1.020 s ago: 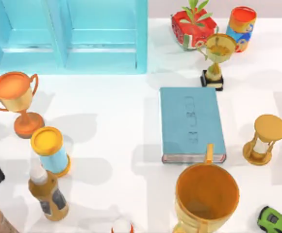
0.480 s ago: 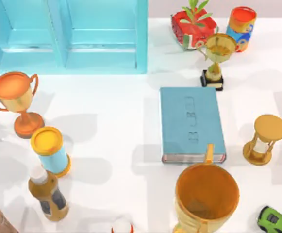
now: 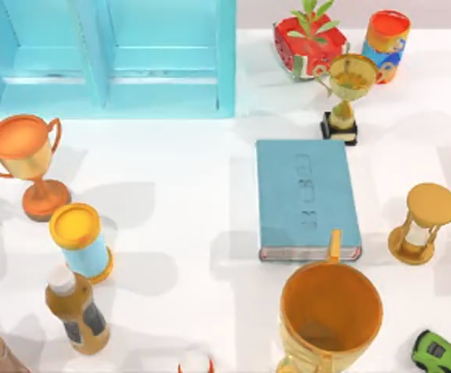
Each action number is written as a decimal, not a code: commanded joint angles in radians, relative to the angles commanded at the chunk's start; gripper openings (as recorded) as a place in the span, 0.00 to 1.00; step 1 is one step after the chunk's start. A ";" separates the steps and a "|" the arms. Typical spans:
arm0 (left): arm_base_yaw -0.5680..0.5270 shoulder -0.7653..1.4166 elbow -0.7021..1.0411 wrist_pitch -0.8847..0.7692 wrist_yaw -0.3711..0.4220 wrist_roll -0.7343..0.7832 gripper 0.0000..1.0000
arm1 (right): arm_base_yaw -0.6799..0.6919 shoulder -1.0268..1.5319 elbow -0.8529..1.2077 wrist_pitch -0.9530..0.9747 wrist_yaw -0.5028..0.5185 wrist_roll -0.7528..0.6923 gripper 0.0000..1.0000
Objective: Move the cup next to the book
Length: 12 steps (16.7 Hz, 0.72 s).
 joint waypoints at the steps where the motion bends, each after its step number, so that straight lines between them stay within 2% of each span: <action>1: 0.031 0.057 0.041 -0.058 -0.002 0.114 1.00 | 0.000 0.000 0.000 0.000 0.000 0.000 1.00; 4: 0.115 0.204 0.145 -0.213 -0.010 0.400 1.00 | 0.000 0.000 0.000 0.000 0.000 0.000 1.00; 7: 0.178 0.310 0.216 -0.326 -0.018 0.592 1.00 | 0.000 0.000 0.000 0.000 0.000 0.000 1.00; 9: 0.204 0.353 0.244 -0.375 -0.023 0.668 1.00 | 0.000 0.000 0.000 0.000 0.000 0.000 1.00; 12: 0.216 0.370 0.256 -0.398 -0.025 0.700 1.00 | 0.000 0.000 0.000 0.000 0.000 0.000 1.00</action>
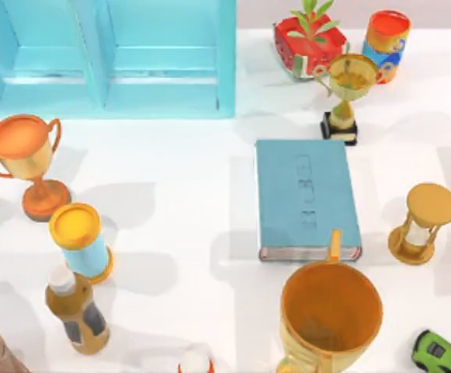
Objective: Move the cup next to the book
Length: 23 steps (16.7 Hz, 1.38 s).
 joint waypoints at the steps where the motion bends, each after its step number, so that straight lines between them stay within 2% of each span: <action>1: 0.000 0.000 0.000 0.000 0.000 0.000 1.00 | 0.000 0.000 0.000 0.000 0.000 0.000 1.00; 6: -0.003 0.002 -0.018 0.018 0.001 -0.001 1.00 | 0.000 0.000 0.000 0.000 0.000 0.000 1.00; 9: 0.001 0.027 -0.094 0.118 0.000 0.001 1.00 | 0.000 0.000 0.000 0.000 0.000 0.000 1.00; 14: 0.005 0.090 -0.277 0.378 0.000 0.007 1.00 | 0.000 0.000 0.000 0.000 0.000 0.000 1.00; 20: 0.006 0.105 -0.329 0.434 0.000 0.008 1.00 | 0.000 0.000 0.000 0.000 0.000 0.000 1.00; 23: 0.006 0.105 -0.329 0.434 0.000 0.008 0.77 | 0.000 0.000 0.000 0.000 0.000 0.000 1.00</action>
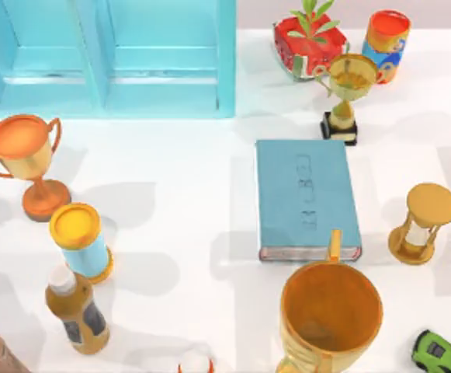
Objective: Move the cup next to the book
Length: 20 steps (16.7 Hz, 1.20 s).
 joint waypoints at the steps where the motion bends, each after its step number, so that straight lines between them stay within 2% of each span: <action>1: 0.000 0.000 0.000 0.000 0.000 0.000 0.70 | 0.000 0.000 0.000 0.000 0.000 0.000 1.00; 10: 0.000 0.000 0.000 0.000 0.000 0.000 0.02 | 0.000 0.000 0.000 0.000 0.000 0.000 1.00; 20: 0.000 -0.002 0.004 -0.003 0.000 0.002 0.00 | 0.000 0.000 0.000 0.000 0.000 0.000 1.00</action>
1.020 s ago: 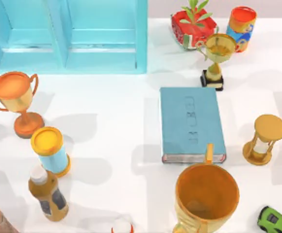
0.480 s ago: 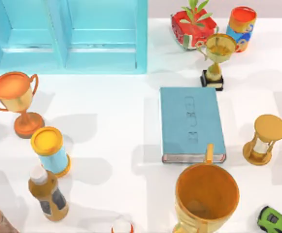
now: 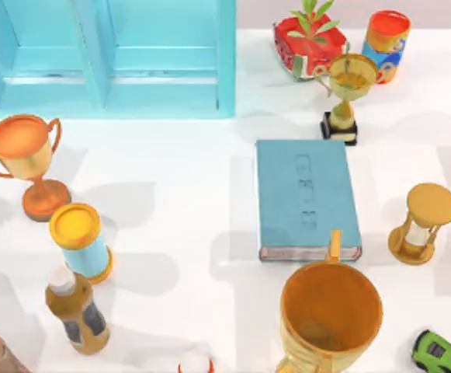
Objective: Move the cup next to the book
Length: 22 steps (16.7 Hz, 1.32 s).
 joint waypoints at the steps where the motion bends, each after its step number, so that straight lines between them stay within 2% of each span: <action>1: 0.000 -0.006 0.013 -0.012 0.000 0.002 0.00 | 0.000 0.000 0.000 0.000 0.000 0.000 1.00; 8: -0.002 -0.066 0.136 -0.215 0.000 -0.002 0.00 | 0.000 0.000 0.000 0.000 0.000 0.000 1.00; 15: -0.017 -0.062 0.170 -0.223 -0.003 -0.029 0.00 | 0.000 0.000 0.000 0.000 0.000 0.000 1.00; 19: -0.116 -0.008 0.342 -0.236 -0.025 -0.210 0.00 | 0.000 0.000 0.000 0.000 0.000 0.000 1.00; 22: -0.240 0.062 0.551 -0.256 -0.048 -0.457 0.00 | 0.000 0.000 0.000 0.000 0.000 0.000 1.00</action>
